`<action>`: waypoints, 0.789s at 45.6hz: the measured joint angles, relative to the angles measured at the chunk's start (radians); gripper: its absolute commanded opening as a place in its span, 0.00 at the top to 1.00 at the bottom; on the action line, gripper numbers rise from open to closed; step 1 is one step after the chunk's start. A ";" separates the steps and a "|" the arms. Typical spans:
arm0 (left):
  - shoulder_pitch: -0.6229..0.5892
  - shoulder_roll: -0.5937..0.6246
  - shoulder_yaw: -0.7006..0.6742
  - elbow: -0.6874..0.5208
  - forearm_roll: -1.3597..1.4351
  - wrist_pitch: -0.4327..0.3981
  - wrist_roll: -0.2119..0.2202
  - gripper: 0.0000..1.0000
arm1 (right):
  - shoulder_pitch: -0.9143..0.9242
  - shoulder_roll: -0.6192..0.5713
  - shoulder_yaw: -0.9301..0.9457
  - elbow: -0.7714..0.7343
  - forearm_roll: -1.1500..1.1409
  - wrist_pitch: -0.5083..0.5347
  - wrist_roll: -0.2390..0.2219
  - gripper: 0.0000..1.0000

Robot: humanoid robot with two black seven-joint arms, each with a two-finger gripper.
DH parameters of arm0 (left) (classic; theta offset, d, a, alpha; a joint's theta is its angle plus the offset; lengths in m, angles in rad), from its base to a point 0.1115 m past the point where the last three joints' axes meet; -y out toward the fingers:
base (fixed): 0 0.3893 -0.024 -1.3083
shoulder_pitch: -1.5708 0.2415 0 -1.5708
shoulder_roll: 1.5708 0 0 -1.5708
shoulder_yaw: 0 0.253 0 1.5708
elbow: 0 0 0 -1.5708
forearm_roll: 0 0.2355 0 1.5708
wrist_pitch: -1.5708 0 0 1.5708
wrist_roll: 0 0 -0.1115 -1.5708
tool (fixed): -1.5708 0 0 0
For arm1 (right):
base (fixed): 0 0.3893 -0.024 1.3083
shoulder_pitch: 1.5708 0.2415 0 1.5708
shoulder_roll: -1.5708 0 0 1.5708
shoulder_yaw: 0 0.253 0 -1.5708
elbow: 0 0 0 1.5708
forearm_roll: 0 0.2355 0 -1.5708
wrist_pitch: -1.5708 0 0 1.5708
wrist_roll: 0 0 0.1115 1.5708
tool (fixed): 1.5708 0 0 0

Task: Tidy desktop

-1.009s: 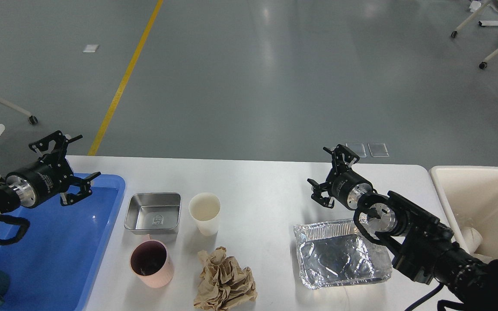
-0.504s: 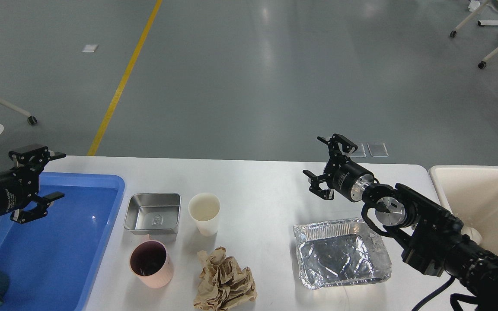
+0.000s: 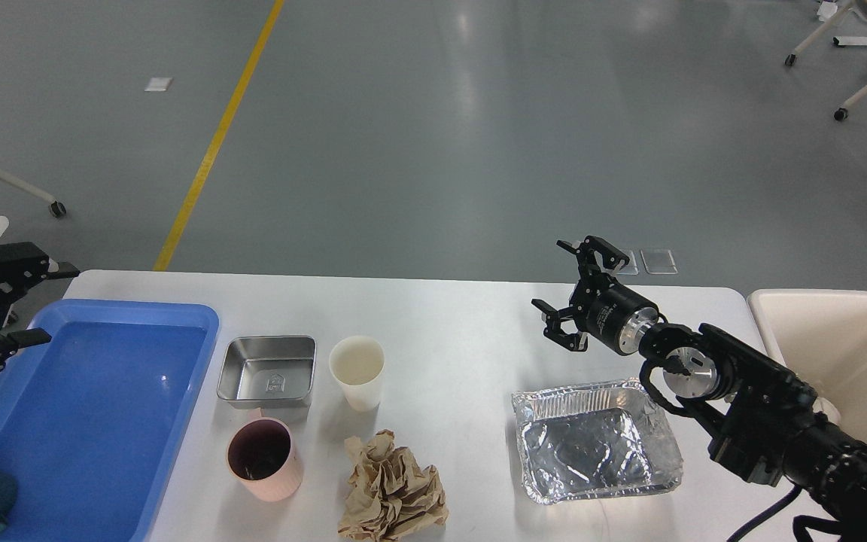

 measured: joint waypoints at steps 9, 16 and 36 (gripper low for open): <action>-0.019 0.055 0.001 -0.065 0.099 -0.096 -0.005 0.02 | -0.001 0.001 0.000 0.000 0.000 -0.004 0.000 0.00; -0.025 0.106 -0.002 -0.111 0.144 -0.157 -0.007 0.02 | -0.001 0.001 0.000 -0.001 0.000 -0.008 0.000 0.00; -0.053 0.079 -0.088 -0.149 0.216 -0.098 -0.015 0.02 | -0.004 0.008 0.001 -0.001 -0.002 -0.014 0.000 0.00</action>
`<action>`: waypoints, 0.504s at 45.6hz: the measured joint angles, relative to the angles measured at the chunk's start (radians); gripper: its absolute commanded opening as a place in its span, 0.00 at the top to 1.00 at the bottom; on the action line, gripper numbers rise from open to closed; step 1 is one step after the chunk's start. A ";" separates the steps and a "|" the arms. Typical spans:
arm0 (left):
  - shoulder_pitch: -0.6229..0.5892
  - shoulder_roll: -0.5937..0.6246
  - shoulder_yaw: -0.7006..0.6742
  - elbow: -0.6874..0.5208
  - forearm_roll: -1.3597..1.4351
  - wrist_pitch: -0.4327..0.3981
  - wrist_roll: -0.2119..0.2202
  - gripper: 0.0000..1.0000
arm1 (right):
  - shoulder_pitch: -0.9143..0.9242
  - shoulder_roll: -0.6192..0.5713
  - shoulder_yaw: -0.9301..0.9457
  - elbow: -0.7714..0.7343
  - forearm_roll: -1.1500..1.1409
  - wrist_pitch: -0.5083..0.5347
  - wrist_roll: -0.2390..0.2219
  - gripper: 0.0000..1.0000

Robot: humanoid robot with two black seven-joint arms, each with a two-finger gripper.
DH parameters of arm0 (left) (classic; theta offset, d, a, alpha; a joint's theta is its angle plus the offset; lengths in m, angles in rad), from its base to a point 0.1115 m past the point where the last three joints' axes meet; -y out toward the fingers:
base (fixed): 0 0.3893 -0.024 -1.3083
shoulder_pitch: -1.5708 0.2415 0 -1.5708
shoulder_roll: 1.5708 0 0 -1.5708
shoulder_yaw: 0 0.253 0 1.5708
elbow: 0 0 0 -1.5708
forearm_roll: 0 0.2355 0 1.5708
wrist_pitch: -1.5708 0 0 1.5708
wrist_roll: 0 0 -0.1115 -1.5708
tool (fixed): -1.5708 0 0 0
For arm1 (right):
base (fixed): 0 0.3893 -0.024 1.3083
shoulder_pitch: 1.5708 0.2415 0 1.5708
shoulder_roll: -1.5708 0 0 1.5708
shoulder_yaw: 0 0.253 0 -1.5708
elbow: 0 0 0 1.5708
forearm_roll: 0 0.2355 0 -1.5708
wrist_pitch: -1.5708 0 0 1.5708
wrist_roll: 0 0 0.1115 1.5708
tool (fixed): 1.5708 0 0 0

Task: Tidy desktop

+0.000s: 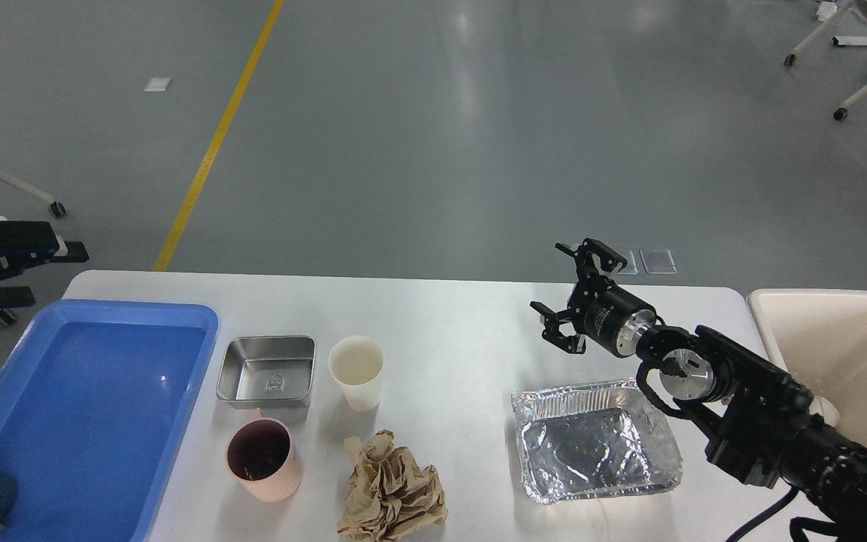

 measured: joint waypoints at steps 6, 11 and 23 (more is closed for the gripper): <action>0.000 -0.009 -0.028 0.041 0.000 0.007 -0.004 0.02 | 0.000 0.005 0.000 -0.002 0.000 -0.001 0.000 0.00; 0.002 -0.026 -0.026 0.070 0.000 -0.008 -0.038 0.02 | 0.001 0.007 0.000 -0.006 0.000 -0.001 0.000 0.00; 0.018 -0.077 -0.010 0.127 -0.004 0.014 -0.050 0.02 | 0.010 0.024 0.000 -0.010 0.000 -0.002 0.000 0.00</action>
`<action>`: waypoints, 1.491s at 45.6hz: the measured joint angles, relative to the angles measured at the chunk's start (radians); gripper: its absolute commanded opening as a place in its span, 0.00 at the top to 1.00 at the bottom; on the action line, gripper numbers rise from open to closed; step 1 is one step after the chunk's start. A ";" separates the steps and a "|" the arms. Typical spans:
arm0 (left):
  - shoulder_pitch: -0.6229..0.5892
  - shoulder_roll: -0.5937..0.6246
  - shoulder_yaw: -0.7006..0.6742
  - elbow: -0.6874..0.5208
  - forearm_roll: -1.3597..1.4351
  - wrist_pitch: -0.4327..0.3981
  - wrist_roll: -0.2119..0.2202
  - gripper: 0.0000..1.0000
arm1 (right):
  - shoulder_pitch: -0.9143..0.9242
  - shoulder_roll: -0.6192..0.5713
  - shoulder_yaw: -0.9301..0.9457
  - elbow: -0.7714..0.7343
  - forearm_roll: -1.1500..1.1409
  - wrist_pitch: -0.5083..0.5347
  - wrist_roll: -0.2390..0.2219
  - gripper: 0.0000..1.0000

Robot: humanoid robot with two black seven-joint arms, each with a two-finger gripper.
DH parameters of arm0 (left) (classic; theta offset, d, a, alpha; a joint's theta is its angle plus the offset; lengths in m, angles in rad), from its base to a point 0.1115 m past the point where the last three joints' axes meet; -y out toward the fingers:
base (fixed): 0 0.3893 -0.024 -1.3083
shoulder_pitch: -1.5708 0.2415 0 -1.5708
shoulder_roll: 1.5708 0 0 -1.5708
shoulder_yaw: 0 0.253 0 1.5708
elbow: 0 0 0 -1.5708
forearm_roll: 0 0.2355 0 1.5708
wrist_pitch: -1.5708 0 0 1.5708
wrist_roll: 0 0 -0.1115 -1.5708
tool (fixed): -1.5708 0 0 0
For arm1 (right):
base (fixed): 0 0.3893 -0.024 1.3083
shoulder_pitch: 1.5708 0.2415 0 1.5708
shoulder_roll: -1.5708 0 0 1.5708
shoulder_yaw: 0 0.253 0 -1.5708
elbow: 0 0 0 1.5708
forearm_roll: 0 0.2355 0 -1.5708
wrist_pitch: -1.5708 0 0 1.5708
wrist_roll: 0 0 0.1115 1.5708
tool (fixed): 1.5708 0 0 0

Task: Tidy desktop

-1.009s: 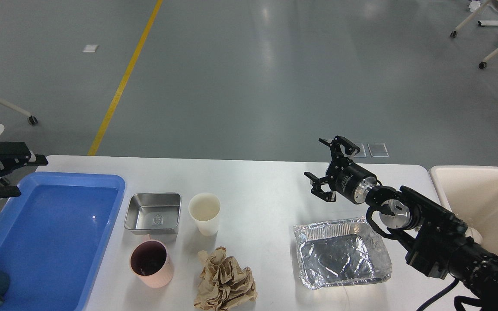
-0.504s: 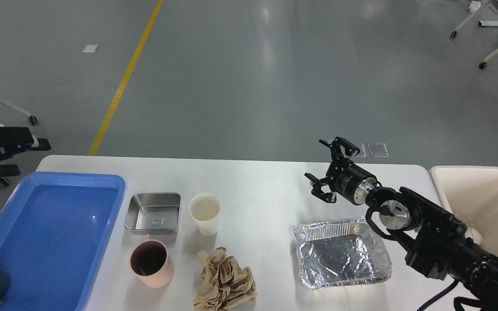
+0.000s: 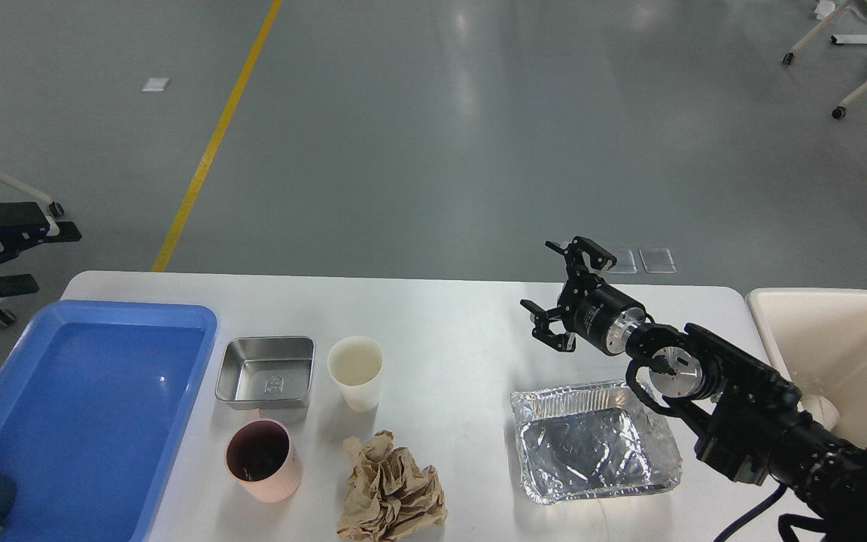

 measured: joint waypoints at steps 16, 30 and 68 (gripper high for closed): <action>0.015 -0.032 0.069 -0.008 0.128 0.201 -0.017 0.03 | 0.003 0.016 0.000 -0.003 0.000 -0.013 0.001 0.00; 0.037 -0.077 0.076 -0.048 0.180 0.327 -0.041 0.02 | 0.002 0.020 0.000 -0.003 0.000 -0.014 0.001 0.00; 0.009 -0.238 0.269 -0.056 0.887 0.087 -0.431 0.03 | 0.007 0.034 0.008 0.004 0.000 -0.022 0.001 0.00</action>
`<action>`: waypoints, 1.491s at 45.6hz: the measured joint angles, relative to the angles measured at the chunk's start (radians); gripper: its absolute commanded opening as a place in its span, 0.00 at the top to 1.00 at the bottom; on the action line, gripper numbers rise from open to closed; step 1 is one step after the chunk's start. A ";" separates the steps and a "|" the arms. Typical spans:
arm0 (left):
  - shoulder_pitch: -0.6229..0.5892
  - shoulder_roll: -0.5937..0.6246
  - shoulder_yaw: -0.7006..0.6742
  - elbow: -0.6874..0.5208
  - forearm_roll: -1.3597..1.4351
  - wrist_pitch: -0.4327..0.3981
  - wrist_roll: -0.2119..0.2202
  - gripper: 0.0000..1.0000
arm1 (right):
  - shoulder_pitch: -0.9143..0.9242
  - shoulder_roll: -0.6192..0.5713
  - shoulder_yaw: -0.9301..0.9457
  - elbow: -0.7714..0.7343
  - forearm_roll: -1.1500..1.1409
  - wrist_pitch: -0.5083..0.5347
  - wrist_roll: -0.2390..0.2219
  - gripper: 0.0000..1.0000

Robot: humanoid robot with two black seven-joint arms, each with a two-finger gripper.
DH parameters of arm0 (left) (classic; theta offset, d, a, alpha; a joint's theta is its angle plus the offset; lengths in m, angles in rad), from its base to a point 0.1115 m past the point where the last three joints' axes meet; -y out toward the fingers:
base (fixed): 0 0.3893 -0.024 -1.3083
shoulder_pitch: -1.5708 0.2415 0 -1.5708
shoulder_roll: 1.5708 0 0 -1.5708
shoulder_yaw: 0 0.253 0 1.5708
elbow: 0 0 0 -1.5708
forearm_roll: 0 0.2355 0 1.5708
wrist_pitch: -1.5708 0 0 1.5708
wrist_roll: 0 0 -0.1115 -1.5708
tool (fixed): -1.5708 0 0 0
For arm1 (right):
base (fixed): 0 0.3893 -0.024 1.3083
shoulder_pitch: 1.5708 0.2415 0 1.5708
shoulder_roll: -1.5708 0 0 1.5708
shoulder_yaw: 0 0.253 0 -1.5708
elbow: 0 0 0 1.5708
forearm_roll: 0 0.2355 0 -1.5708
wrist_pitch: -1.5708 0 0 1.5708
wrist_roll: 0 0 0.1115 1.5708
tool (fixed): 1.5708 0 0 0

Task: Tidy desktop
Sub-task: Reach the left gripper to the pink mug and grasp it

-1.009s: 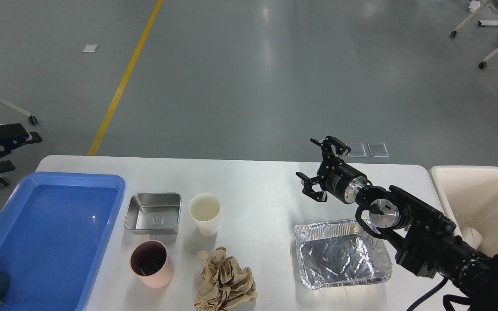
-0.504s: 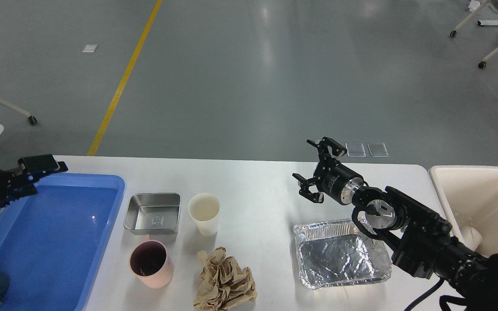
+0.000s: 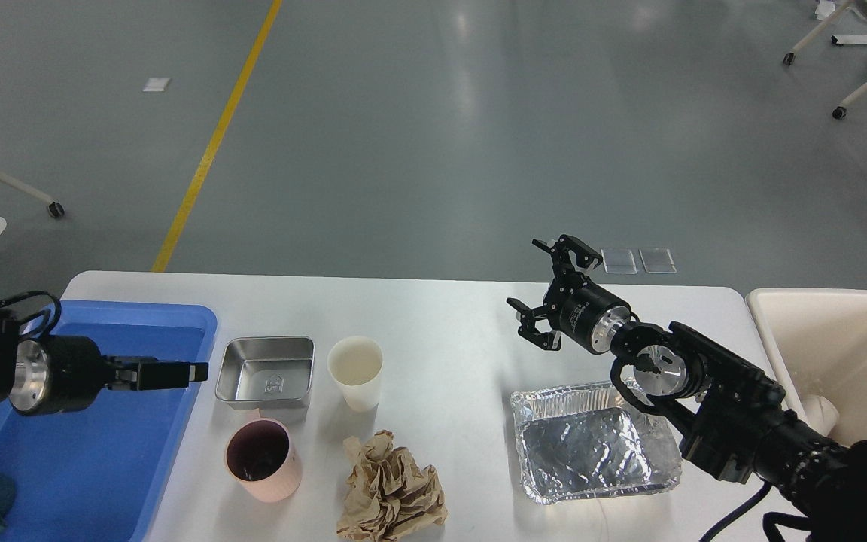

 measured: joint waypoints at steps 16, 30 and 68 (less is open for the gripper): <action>-0.028 -0.114 0.116 0.031 0.160 -0.001 0.003 0.03 | 0.007 -0.001 -0.001 0.004 0.000 0.000 0.000 0.00; -0.026 -0.124 0.151 0.038 0.208 0.003 -0.065 0.05 | 0.007 0.001 0.001 0.006 0.000 -0.001 0.001 0.00; -0.015 -0.184 0.162 0.145 0.384 0.046 -0.223 0.66 | 0.007 -0.014 0.007 0.048 0.000 -0.007 0.001 0.00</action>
